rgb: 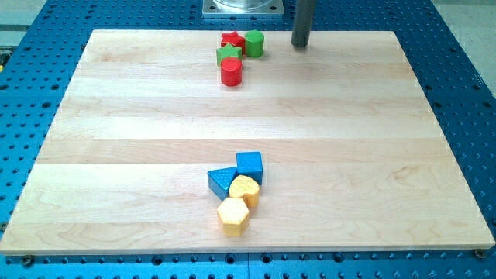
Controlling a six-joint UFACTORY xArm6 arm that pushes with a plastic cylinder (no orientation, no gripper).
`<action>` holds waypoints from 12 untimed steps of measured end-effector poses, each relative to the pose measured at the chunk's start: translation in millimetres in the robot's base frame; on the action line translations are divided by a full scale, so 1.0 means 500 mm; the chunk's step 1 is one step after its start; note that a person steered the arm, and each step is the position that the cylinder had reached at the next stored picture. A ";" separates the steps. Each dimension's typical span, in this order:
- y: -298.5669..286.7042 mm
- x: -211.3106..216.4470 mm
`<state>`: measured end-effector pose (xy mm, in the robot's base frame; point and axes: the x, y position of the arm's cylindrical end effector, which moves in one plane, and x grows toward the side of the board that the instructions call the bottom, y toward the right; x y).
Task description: Line up the red circle hexagon and heart vertically at the left side of the board
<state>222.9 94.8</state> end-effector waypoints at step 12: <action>-0.373 0.566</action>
<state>505.9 -91.6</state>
